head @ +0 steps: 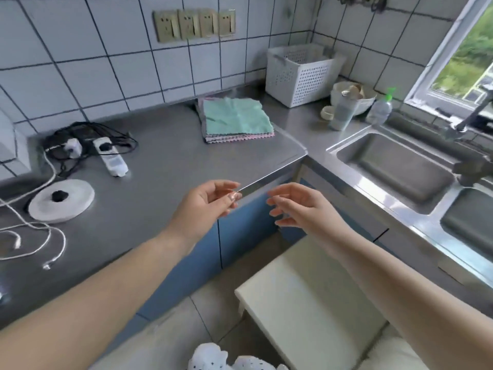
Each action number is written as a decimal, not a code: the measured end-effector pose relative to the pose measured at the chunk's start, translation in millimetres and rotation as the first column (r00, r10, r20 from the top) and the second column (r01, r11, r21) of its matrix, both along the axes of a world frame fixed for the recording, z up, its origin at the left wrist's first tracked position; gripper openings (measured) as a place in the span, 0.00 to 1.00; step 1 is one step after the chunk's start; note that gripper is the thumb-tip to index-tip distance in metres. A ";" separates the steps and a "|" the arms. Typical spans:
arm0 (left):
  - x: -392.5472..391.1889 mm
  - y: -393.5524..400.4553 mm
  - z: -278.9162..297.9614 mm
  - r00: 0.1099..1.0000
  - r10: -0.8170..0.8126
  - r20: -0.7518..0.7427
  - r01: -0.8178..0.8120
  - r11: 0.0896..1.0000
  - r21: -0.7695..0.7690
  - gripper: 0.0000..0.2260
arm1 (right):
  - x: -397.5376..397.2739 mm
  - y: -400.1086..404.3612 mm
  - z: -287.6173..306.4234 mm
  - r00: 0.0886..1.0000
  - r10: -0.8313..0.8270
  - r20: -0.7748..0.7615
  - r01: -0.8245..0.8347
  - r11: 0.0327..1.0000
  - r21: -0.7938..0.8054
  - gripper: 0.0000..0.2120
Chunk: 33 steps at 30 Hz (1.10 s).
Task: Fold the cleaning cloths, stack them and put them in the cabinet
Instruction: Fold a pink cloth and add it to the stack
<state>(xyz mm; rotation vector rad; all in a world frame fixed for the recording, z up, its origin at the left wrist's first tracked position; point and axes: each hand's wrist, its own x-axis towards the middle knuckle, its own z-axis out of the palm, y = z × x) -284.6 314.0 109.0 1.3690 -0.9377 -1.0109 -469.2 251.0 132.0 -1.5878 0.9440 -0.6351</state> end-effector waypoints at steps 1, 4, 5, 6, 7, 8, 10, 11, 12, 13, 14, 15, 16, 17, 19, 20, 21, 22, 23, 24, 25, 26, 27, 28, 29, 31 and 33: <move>4.3 -7.0 0.3 1.000 0.027 -0.005 -0.027 1.000 0.001 0.10 | 8.1 -11.6 -1.9 1.000 0.022 0.000 -0.022 1.000 0.006 0.08; 20.5 -25.9 -1.3 0.994 0.102 -0.034 -0.101 0.995 0.018 0.10 | 34.3 -45.0 -5.8 0.996 0.089 0.008 -0.089 0.996 0.028 0.09; 26.5 -31.4 -2.7 0.991 0.126 -0.036 -0.125 0.992 0.025 0.09 | 42.1 -54.8 -6.9 0.994 0.108 0.009 -0.109 0.994 0.033 0.09; 33.0 -37.7 -3.9 0.989 0.140 -0.039 -0.139 0.990 0.028 0.09 | 50.5 -65.0 -8.1 0.992 0.123 0.014 -0.124 0.991 0.040 0.09; 36.8 -42.2 -4.9 0.989 0.144 -0.043 -0.142 0.989 0.034 0.09 | 55.5 -71.6 -8.1 0.991 0.131 0.020 -0.132 0.990 0.047 0.09; 42.1 -47.3 -6.2 0.987 0.152 -0.044 -0.150 0.988 0.044 0.09 | 61.9 -79.5 -9.1 0.990 0.138 0.026 -0.139 0.989 0.053 0.09; 57.8 -63.2 -11.4 0.983 0.177 -0.052 -0.174 0.983 0.061 0.09 | 78.6 -98.7 -13.2 0.989 0.147 0.032 -0.149 0.986 0.070 0.08; 65.4 -71.3 -13.2 0.981 0.185 -0.054 -0.181 0.981 0.066 0.09 | 86.0 -106.7 -14.5 0.988 0.148 0.033 -0.150 0.986 0.075 0.08; 73.5 -80.4 -14.3 0.981 0.189 -0.050 -0.185 0.980 0.070 0.09 | 93.4 -115.2 -16.0 0.988 0.148 0.038 -0.150 0.986 0.076 0.08; 81.3 -89.8 -15.2 0.981 0.187 -0.044 -0.184 0.980 0.070 0.09 | 100.1 -123.7 -17.4 0.989 0.143 0.043 -0.146 0.986 0.078 0.08; 90.9 -101.3 -15.7 0.982 0.183 -0.042 -0.180 0.981 0.072 0.09 | 108.7 -134.9 -19.8 0.990 0.136 0.046 -0.139 0.987 0.079 0.08; 99.8 -112.6 -15.9 0.983 0.177 -0.045 -0.173 0.982 0.073 0.09 | 116.8 -145.9 -21.5 0.991 0.125 0.047 -0.128 0.988 0.083 0.08; 108.5 -123.6 -15.2 0.985 0.168 -0.048 -0.164 0.984 0.074 0.09 | 124.0 -157.6 -23.2 0.993 0.108 0.048 -0.112 0.990 0.086 0.07; 121.4 -139.1 -15.2 0.987 0.157 -0.045 -0.154 0.985 0.076 0.09 | 134.7 -174.0 -25.1 0.995 0.081 0.057 -0.086 0.992 0.097 0.07; 142.2 -164.4 -15.1 0.989 0.144 -0.031 -0.141 0.987 0.083 0.09 | 148.4 -202.1 -28.7 0.996 0.017 0.082 -0.028 0.991 0.135 0.08; 153.1 -177.3 -16.3 0.990 0.139 -0.028 -0.136 0.987 0.090 0.09 | 154.2 -216.1 -31.8 0.996 -0.019 0.087 0.005 0.988 0.153 0.08; 161.9 -188.4 -18.1 0.991 0.132 -0.028 -0.129 0.987 0.099 0.09 | 158.1 -227.2 -34.6 0.995 -0.057 0.081 0.043 0.985 0.167 0.08; 169.9 -200.3 -20.0 0.992 0.122 -0.027 -0.119 0.987 0.108 0.09 | 160.7 -238.0 -37.5 0.993 -0.093 0.071 0.080 0.982 0.174 0.08; 176.6 -211.5 -23.1 0.993 0.113 -0.026 -0.109 0.987 0.117 0.09 | 163.0 -247.3 -40.5 0.990 -0.122 0.065 0.108 0.978 0.181 0.08; 181.7 -221.7 -26.0 0.994 0.104 -0.027 -0.100 0.987 0.129 0.09 | 165.0 -255.5 -43.1 0.988 -0.140 0.060 0.126 0.973 0.192 0.08; 185.5 -231.8 -28.6 0.995 0.096 -0.032 -0.091 0.986 0.141 0.09 | 167.2 -263.0 -44.5 0.988 -0.147 0.053 0.134 0.970 0.202 0.09; 188.1 -240.6 -30.5 0.996 0.088 -0.035 -0.081 0.985 0.154 0.09 | 169.2 -270.1 -46.4 0.988 -0.149 0.040 0.138 0.969 0.206 0.08; 190.6 -251.4 -33.8 0.996 0.077 -0.042 -0.069 0.984 0.167 0.08 | 171.4 -279.0 -48.0 0.988 -0.153 0.024 0.145 0.967 0.211 0.08; 192.7 -262.6 -37.3 0.997 0.065 -0.050 -0.055 0.982 0.182 0.08 | 173.1 -289.1 -49.7 0.987 -0.159 0.010 0.153 0.964 0.217 0.08; 193.5 -269.3 -39.6 0.997 0.060 -0.057 -0.048 0.980 0.194 0.08 | 174.8 -295.6 -51.2 0.987 -0.163 0.006 0.158 0.962 0.225 0.08; 196.9 -287.4 -45.4 0.996 0.056 -0.066 -0.041 0.976 0.215 0.08 | 177.4 -314.8 -55.0 0.984 -0.176 0.000 0.171 0.956 0.238 0.08; 200.7 -304.2 -52.1 0.996 0.057 -0.066 -0.040 0.972 0.233 0.07 | 180.7 -334.4 -59.8 0.985 -0.173 -0.008 0.169 0.953 0.252 0.08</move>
